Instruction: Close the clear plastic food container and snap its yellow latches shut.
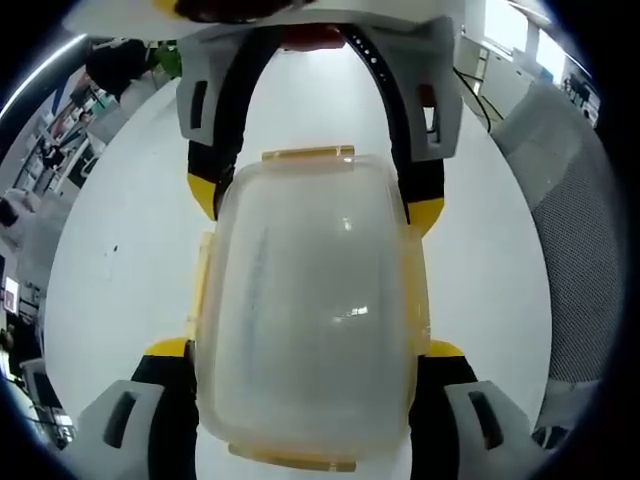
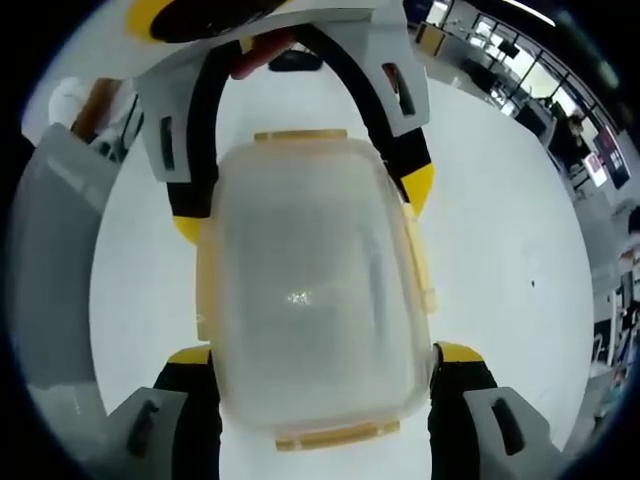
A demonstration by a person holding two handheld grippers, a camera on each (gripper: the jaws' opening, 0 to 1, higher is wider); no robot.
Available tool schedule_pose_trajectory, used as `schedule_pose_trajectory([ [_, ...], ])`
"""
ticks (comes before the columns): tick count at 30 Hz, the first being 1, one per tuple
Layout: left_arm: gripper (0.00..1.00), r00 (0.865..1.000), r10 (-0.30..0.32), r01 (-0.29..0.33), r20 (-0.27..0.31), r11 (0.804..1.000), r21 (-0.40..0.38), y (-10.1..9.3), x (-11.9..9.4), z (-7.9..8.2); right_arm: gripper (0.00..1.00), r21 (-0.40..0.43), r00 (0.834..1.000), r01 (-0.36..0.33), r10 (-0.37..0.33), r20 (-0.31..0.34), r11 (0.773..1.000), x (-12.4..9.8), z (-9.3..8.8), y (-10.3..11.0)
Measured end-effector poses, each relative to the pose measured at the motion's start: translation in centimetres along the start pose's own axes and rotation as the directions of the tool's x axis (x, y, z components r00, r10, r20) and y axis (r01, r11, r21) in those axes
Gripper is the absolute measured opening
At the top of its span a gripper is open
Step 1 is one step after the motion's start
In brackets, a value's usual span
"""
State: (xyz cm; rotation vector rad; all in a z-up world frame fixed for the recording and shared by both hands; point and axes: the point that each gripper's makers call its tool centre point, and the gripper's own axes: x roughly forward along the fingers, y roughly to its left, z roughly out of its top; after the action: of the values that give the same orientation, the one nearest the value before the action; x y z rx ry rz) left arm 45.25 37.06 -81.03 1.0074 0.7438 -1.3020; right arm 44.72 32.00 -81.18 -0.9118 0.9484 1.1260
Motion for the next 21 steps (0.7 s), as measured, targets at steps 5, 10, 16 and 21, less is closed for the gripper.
schedule_pose_trajectory([
  [5,0.89,1.000,-0.002,0.002,0.001,1.000,0.004,0.6,0.1,0.0,0.87,0.004,1.000,0.008,-0.008,-0.012,1.000,0.1,0.0,-0.5],
  [10,0.89,1.000,-0.002,0.002,0.004,1.000,0.002,1.1,0.2,0.1,0.88,0.003,1.000,0.018,-0.018,-0.012,1.000,0.3,-0.1,-1.2],
  [16,0.89,1.000,-0.004,0.004,0.008,1.000,0.005,1.6,0.3,0.2,0.88,0.007,1.000,0.025,-0.025,-0.007,1.000,0.3,0.0,-1.6],
  [21,0.89,1.000,-0.008,0.007,0.006,1.000,0.013,1.9,0.4,0.1,0.88,0.014,1.000,0.026,-0.025,-0.011,1.000,0.4,0.0,-2.0],
])
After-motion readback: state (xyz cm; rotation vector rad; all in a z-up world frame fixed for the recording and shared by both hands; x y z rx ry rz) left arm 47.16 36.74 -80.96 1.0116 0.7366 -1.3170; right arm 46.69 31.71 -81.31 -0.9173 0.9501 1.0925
